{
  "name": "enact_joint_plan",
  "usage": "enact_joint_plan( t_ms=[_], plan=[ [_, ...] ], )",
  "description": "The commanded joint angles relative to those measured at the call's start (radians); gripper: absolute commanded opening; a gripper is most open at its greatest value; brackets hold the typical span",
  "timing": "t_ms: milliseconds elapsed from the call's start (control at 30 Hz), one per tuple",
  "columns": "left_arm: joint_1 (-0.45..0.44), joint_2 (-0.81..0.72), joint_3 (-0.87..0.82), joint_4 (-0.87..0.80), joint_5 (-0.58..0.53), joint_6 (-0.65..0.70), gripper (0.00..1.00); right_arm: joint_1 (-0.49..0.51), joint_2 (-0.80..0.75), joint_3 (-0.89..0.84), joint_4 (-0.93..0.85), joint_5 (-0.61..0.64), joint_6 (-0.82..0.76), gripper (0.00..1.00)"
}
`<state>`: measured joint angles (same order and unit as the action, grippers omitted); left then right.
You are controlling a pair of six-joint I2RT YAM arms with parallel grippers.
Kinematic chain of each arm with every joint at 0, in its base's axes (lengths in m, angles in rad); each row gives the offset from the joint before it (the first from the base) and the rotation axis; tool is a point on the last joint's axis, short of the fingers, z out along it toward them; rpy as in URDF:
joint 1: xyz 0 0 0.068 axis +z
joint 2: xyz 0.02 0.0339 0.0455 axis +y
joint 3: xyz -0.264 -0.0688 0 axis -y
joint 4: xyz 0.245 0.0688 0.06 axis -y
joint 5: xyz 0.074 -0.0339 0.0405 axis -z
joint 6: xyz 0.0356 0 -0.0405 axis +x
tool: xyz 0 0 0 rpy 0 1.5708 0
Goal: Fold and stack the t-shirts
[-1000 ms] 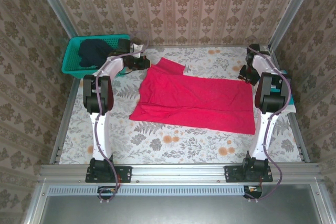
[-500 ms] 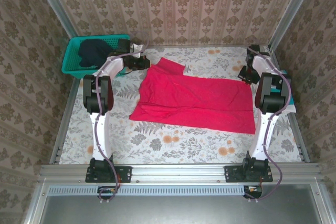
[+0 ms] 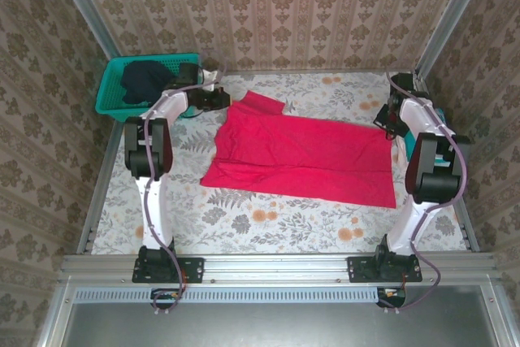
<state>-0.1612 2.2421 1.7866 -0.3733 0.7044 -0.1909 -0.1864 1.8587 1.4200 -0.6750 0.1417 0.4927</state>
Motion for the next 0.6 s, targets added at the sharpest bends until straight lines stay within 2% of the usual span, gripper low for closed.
enact_joint_plan(
  t_ms=[0, 567],
  plan=[
    [0.008, -0.107, -0.049, 0.042, 0.029, -0.009, 0.0, -0.004, -0.097, -0.064, 0.026, -0.01, 0.003, 0.0],
    [0.009, -0.373, -0.368, 0.091, 0.04, -0.041, 0.0, -0.004, -0.525, -0.429, 0.011, -0.043, 0.051, 0.0]
  ],
)
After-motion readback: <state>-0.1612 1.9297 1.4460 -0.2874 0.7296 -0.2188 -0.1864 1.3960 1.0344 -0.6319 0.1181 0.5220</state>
